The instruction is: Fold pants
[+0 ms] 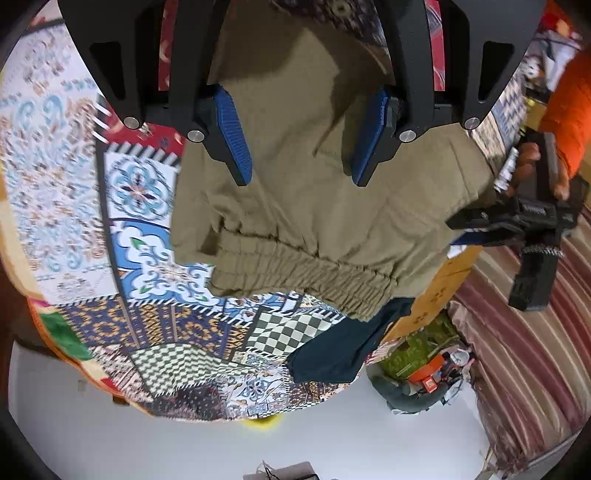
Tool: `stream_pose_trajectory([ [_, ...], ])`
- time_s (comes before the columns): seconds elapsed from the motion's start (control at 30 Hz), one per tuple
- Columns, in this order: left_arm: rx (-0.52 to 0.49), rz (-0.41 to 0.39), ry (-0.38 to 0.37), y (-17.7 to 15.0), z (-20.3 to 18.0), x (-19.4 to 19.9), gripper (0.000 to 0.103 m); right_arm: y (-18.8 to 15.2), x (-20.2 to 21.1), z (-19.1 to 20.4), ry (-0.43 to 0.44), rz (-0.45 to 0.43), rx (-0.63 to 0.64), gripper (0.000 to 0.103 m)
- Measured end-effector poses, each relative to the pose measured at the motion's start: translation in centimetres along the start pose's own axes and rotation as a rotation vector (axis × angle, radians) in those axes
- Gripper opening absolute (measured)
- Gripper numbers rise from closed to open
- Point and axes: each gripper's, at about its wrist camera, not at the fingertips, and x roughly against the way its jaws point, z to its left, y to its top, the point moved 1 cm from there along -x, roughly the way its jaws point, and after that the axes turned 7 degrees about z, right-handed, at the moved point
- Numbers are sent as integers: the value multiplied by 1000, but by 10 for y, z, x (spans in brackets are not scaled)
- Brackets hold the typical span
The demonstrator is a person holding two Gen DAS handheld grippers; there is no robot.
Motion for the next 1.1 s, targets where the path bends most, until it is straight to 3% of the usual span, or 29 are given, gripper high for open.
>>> stream_pose_trajectory([
  [0.07,21,-10,20,-9,7,4,100,-6,4,0,-45,2,12,51],
  [0.17,82,-15,-18,-23,20,6,101,-16,10,-5,-64,7,1,51],
  [0.23,101,-27,-25,-29,23,9,101,-24,12,-8,-123,22,2,51],
  [0.53,104,-72,46,-45,17,27,100,-50,26,-27,-93,8,-101,52],
  [0.67,115,-73,167,-56,27,36,95,-55,31,-26,-103,1,-101,54],
  [0.73,145,-68,135,-60,36,39,95,-56,34,-27,-102,-2,-112,55],
  [0.93,138,-95,149,-47,36,53,95,-45,41,-23,-116,-9,-109,57],
  [1.1,104,-104,99,-19,21,49,95,-26,50,-19,-127,-72,-95,70],
])
